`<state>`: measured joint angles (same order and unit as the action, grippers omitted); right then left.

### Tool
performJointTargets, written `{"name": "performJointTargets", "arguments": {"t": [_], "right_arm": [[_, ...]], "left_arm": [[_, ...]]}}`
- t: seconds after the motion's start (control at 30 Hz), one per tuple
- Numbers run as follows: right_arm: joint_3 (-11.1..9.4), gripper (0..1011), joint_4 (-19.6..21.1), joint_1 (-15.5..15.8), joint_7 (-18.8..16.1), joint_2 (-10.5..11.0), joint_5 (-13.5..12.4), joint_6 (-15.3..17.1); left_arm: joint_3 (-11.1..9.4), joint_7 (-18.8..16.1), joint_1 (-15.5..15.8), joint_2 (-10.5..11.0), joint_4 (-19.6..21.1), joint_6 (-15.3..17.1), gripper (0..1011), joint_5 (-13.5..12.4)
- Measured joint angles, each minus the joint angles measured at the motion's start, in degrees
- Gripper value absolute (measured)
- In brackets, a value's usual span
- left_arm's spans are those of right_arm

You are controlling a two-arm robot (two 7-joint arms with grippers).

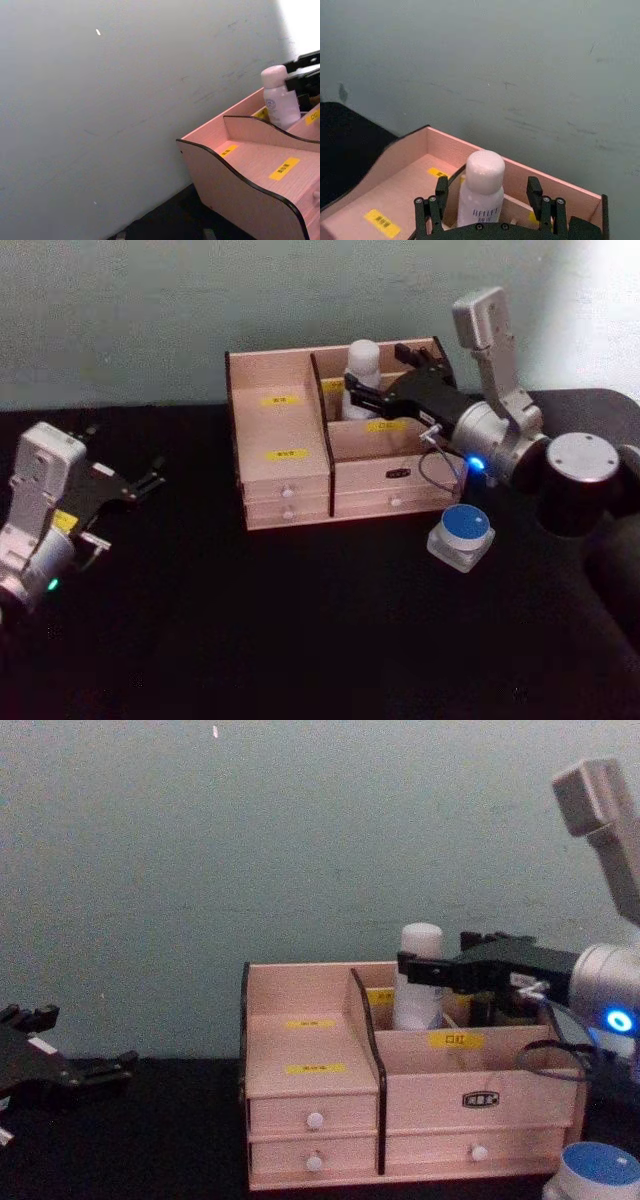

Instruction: Pick up the facial cleanser and watermelon frost from the table and place them into the tiered storage box.

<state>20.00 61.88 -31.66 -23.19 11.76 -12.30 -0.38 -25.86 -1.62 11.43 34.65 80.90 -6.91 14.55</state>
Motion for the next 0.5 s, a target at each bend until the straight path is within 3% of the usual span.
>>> {"name": "performJointTargets", "arguments": {"t": [0.13, 0.23, 0.5], "right_arm": [[-0.5, 1002, 6.0, 3.2, -1.0, 2.3, -1.1, 1.6], [-1.3, 1002, 12.6, 7.2, -2.0, 5.4, -2.9, 3.3], [-4.0, 1002, 23.5, 15.8, -3.1, 11.7, -7.1, 5.9]], "left_arm": [[0.0, 0.0, 0.0, 0.0, 0.0, 0.0, 1001, 0.0], [0.0, 0.0, 0.0, 0.0, 0.0, 0.0, 1001, 0.0], [0.0, 0.0, 0.0, 0.0, 0.0, 0.0, 1001, 0.0]]}}
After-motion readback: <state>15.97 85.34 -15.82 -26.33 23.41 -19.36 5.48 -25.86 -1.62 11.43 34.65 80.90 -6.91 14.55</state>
